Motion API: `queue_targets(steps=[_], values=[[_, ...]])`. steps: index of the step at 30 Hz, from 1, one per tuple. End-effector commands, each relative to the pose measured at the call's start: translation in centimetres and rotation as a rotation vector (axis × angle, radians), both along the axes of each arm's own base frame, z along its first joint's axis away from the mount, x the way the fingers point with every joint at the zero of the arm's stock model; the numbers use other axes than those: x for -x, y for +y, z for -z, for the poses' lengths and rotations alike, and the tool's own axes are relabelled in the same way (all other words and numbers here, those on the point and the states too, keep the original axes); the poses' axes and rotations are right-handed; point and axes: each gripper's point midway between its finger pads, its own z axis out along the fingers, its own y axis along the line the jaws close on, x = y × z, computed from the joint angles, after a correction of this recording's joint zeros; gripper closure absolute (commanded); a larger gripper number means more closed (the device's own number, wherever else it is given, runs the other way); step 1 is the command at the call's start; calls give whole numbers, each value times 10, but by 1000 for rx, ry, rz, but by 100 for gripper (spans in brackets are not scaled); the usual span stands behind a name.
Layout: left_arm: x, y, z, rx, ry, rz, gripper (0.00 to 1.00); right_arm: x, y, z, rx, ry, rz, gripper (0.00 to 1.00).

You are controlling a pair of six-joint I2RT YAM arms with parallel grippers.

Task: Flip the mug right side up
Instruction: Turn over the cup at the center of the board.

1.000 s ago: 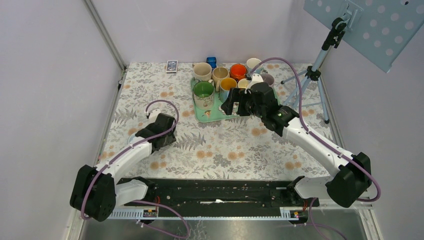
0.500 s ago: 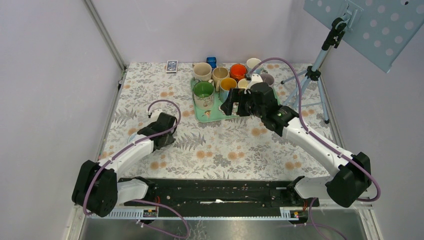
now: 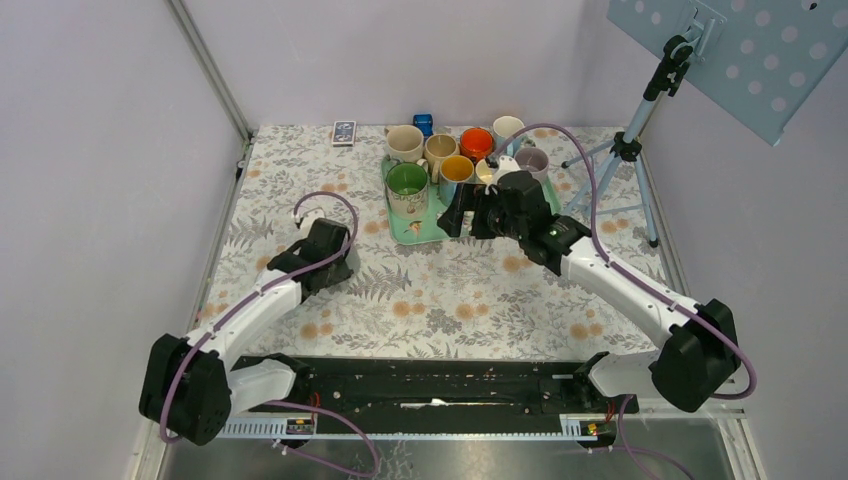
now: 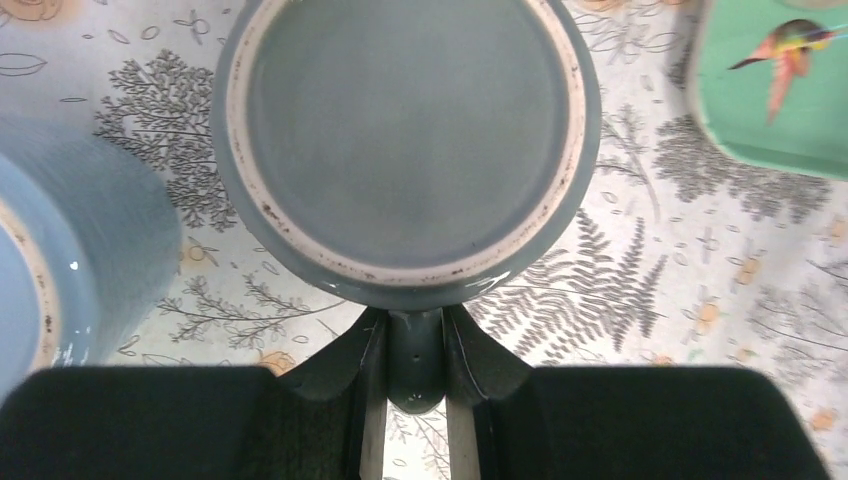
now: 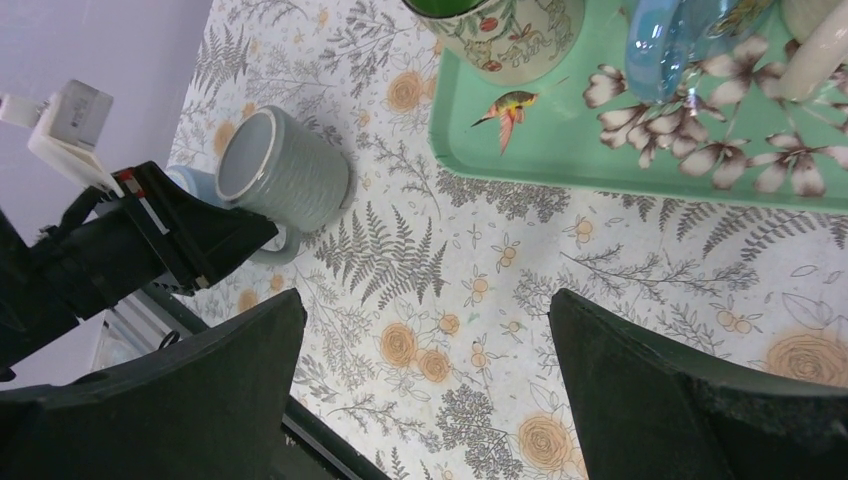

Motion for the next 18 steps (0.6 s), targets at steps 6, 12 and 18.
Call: queue_targets(steps=[6,12,18], values=[[-37,-52,-96,341,-310,56,100,2,22,-4,-133,20,-49,0],[-42,-79,-129,526,-381,101,100,6,39,-10,-246,41,-94,0],[-48,-110,-156,757,-411,132,100,15,54,-13,-365,102,-145,0]])
